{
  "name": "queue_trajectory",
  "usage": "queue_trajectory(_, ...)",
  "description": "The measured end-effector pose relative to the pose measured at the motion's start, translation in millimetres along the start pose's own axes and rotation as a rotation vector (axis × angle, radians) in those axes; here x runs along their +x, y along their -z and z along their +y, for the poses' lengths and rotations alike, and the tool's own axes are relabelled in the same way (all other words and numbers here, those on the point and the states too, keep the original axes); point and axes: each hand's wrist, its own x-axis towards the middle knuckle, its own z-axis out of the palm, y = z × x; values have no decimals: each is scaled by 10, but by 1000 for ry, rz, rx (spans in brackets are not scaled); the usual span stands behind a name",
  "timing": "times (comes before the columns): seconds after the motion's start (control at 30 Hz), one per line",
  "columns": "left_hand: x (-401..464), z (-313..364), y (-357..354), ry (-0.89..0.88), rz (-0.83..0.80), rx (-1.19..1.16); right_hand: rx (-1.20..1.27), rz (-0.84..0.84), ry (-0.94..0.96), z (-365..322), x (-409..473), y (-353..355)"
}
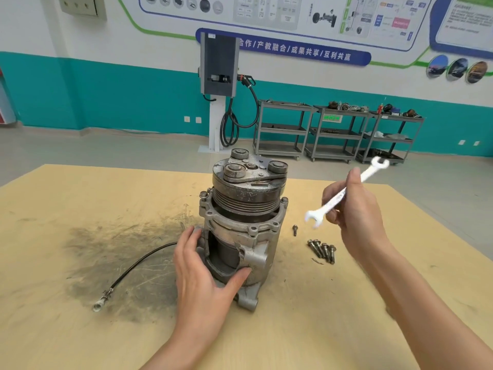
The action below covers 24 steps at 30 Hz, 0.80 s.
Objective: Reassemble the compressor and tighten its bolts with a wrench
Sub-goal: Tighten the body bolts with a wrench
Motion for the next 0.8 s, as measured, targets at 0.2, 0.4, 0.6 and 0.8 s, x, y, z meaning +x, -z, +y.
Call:
queue_trajectory(0.2, -6, -2, 3, 16, -6, -8, -27, -191, -104, -86, -43, -71)
queue_trajectory(0.4, -2, 0, 1, 13, -12, -7, 205, -203, -310, -165, 25, -162)
queue_trajectory(0.6, -4, -10, -1, 15, -14, -3, 915, -245, -369, -276, 129, -136)
queue_trajectory(0.8, -2, -10, -2, 1, -16, -13, 904, -232, -143, -130, 140, -207)
